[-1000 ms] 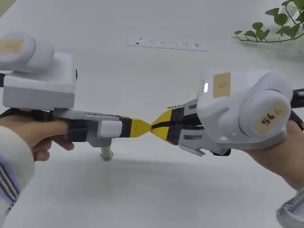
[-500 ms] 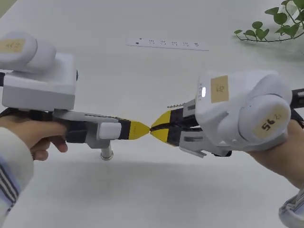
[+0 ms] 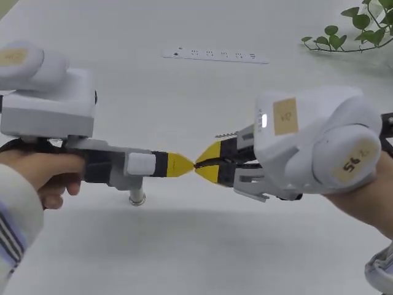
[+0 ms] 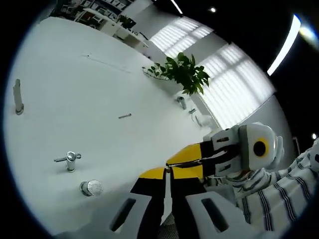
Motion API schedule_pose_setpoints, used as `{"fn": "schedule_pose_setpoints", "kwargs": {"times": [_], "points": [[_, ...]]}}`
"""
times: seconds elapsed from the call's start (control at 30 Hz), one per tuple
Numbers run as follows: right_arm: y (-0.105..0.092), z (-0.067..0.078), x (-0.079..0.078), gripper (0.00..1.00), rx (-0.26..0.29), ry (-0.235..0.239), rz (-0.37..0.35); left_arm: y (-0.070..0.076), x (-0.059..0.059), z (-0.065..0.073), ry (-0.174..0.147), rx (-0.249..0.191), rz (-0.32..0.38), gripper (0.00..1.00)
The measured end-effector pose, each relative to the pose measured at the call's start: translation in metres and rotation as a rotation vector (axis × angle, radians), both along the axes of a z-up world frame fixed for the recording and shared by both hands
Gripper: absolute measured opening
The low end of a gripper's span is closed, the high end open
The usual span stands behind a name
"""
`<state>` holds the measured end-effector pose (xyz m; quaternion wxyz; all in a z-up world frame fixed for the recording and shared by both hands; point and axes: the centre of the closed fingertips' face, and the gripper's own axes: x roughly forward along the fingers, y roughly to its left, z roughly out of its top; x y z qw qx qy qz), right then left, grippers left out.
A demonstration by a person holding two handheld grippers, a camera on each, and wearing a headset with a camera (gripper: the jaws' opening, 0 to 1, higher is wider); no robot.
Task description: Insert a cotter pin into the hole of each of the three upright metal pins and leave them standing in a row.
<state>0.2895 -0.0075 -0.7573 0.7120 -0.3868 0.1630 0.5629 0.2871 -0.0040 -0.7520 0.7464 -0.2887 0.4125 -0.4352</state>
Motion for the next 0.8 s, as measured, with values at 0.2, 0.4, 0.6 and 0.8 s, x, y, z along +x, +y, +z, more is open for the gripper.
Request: {"fn": "schedule_pose_setpoints", "kwargs": {"times": [0.2, 0.4, 0.6, 0.8], "points": [[0.0015, 0.0005, -0.0002, 0.03, -0.013, -0.016, 0.010, 0.0005, 0.0010, -0.0006, -0.026, 0.013, 0.001, 0.01], [0.0016, 0.0007, -0.0010, 0.04, -0.015, -0.017, 0.017, -0.0008, -0.0015, 0.0011, -0.066, 0.030, -0.006, 0.01], [0.0004, -0.0036, -0.0058, 0.04, -0.031, -0.007, 0.047, -0.0022, -0.0041, -0.0040, -0.094, 0.065, -0.042, 0.00], [0.0047, 0.0018, -0.0071, 0.15, 0.029, 0.014, 0.046, 0.0006, -0.0061, -0.0076, -0.130, 0.093, -0.073, 0.00]]}}
